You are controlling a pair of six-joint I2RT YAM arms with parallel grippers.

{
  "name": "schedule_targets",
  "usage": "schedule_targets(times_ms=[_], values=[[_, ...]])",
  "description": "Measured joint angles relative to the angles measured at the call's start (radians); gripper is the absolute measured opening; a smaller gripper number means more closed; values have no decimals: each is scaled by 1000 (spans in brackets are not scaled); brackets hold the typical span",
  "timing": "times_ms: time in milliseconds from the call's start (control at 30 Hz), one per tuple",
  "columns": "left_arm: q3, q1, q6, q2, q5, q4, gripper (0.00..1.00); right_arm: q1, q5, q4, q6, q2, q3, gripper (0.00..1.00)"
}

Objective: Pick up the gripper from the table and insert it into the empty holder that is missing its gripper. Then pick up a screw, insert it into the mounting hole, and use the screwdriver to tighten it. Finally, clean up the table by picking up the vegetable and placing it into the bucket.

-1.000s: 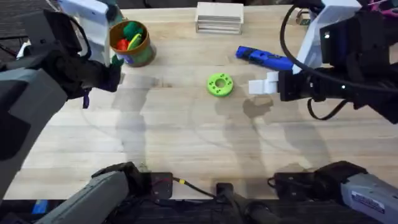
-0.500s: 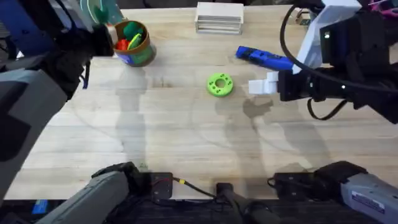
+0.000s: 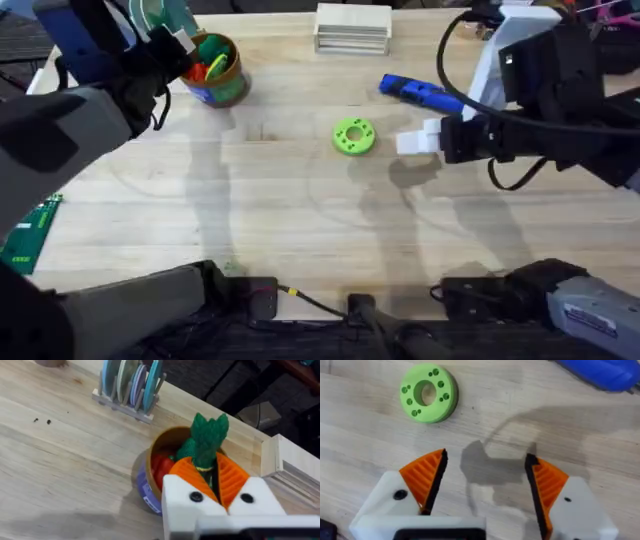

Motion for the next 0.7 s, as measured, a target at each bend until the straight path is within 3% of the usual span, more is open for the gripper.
schedule_targets(times_ms=[200, 267, 400, 433, 700], values=[[0, 0, -40, 7, 0, 7, 37, 0, 0, 0, 0, 13, 0, 992], [0, 0, -45, 7, 0, 7, 234, 0, 0, 0, 0, 13, 0, 992], [0, 0, -51, 7, 1, 8, 853, 0, 0, 0, 0, 13, 0, 991], [0, 0, -57, 7, 1, 8, 951, 0, 0, 0, 0, 13, 0, 992], [0, 0, -33, 5, 41, 4, 995, 0, 0, 0, 0, 13, 0, 991]])
